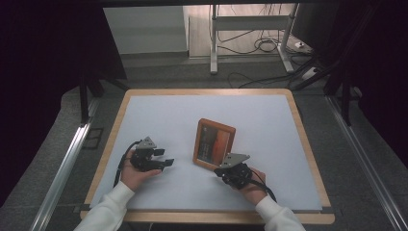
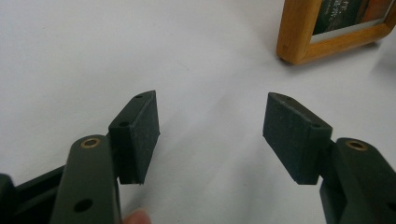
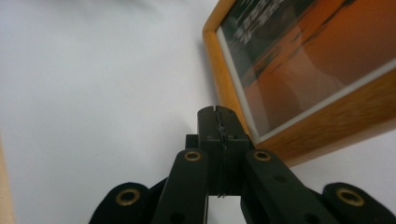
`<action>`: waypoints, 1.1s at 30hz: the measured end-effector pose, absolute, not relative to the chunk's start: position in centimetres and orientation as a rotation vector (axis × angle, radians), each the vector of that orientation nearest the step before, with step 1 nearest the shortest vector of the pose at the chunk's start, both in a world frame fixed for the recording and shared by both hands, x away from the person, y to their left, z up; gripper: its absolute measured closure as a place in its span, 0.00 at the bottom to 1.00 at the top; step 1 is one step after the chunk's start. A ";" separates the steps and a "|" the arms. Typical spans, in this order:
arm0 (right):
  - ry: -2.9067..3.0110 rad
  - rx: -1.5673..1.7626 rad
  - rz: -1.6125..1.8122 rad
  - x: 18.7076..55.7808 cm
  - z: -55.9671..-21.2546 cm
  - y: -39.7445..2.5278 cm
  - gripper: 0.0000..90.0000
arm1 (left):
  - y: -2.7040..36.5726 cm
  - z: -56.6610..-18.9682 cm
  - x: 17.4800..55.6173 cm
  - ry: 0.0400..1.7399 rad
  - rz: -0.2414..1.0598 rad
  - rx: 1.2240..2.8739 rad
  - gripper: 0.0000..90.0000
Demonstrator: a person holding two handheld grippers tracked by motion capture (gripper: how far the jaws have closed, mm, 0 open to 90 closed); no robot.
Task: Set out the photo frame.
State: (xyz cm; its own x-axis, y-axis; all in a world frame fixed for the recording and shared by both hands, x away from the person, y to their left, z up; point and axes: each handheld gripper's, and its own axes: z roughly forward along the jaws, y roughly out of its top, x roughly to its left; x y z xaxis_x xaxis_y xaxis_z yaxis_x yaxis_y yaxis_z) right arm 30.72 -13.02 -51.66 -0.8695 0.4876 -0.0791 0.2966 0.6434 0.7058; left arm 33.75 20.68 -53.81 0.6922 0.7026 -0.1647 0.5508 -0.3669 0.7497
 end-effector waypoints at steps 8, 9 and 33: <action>2.608 0.658 1.027 31.2 -52.2 -13.4 1.00 | 20.6 -53.9 33.8 0.958 0.230 2.069 0.40; 2.609 0.654 1.025 31.2 -52.2 -13.4 1.00 | 20.6 -53.9 33.8 0.958 0.230 2.069 0.40; 2.578 0.725 1.018 32.5 -52.1 -15.6 1.00 | 20.7 -54.0 33.8 0.960 0.226 2.071 0.39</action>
State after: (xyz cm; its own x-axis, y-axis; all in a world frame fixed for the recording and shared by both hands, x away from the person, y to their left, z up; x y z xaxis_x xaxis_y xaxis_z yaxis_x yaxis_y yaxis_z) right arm 32.48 -15.63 -52.14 -0.8362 0.5440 -0.0695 0.3498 0.6266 0.6964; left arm 33.82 20.66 -53.97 0.6930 0.7016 -0.1660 0.5538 -0.3706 0.7456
